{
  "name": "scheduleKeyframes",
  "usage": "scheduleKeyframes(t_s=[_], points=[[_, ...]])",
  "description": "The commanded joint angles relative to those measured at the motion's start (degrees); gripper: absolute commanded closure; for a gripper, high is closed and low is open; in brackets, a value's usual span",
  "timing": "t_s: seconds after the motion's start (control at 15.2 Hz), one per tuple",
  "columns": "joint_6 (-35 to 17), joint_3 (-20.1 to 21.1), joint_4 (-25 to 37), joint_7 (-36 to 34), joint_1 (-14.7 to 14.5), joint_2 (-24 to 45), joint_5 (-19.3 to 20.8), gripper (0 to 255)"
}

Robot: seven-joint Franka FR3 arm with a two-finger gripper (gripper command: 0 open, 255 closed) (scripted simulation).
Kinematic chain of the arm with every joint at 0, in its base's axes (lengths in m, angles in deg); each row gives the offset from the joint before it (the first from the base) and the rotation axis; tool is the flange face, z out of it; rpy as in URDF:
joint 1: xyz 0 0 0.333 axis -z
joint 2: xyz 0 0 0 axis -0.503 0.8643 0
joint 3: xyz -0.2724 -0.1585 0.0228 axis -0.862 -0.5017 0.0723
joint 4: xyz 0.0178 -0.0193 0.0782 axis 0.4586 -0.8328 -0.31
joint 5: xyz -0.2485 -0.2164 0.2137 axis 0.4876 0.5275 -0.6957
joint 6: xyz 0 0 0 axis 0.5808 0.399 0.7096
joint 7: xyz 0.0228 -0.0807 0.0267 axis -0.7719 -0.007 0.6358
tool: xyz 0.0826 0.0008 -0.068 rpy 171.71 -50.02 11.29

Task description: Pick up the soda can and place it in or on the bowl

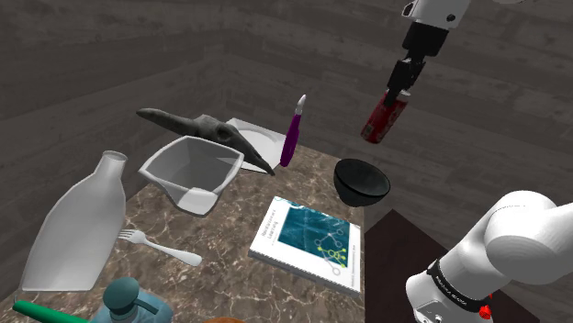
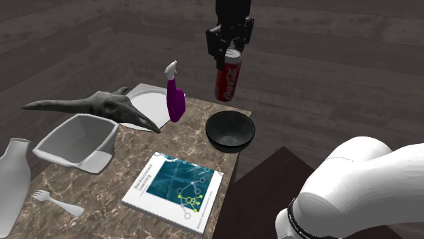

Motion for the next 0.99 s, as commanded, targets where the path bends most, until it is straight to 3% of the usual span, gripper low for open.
scheduleKeyframes(t_s=[0.0, 0.92], points=[[0.9, -0.7, -2.4, 0.8, 0.2, -3.3, 0.3, 255], [-9.3, -0.6, -14.7, 0.9, 0.2, -5.3, 0.2, 255]])
